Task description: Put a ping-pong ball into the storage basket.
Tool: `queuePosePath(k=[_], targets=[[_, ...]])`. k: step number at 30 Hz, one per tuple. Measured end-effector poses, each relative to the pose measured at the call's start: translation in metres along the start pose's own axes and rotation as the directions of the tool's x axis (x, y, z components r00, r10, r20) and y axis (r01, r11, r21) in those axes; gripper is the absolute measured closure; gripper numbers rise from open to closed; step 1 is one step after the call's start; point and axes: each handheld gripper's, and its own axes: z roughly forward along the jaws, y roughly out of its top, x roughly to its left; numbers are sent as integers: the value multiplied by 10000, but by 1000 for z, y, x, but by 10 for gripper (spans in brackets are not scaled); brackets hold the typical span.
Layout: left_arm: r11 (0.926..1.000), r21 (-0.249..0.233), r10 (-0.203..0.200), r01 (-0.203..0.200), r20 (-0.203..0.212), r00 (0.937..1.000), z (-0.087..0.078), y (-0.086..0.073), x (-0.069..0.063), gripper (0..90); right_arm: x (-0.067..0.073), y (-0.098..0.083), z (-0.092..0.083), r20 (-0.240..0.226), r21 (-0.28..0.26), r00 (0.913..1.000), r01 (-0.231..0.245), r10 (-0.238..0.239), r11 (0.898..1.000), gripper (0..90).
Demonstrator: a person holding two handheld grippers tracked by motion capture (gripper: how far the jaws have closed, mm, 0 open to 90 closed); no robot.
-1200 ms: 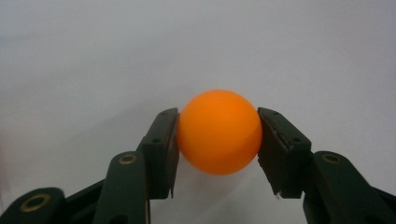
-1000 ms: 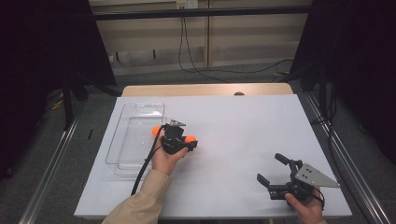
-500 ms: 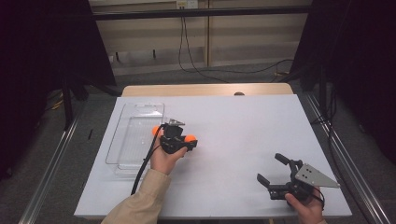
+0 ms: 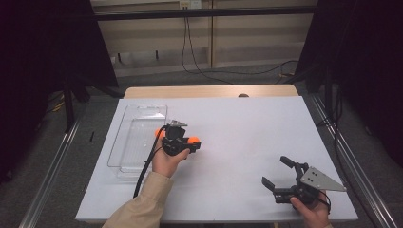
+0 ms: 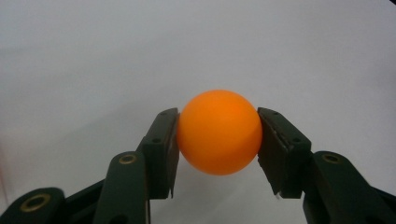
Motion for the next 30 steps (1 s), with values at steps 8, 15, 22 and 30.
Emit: queuePosePath(k=[8, 15, 22, 30], targets=[[10000, -64, -32, 32, 34, 10000, -3, 1, 0, 509, 0, 0, 0, -8, -3, 10000, 40, -40, 10000, 26], [9998, -151, -144, 147, 138, 9998, -8, 2, 1, 509, 1, 1, -1, -1, 0, 10000, 33, -33, 10000, 26], [9996, -235, -178, 182, 190, 9997, -12, 5, 1, 509, 2, 1, -2, 14, -11, 10000, 55, -55, 10000, 26], [9994, -291, -200, 206, 203, 9996, -14, 7, 1, 509, 2, 1, -5, 80, -11, 10000, 37, -37, 10000, 26]])
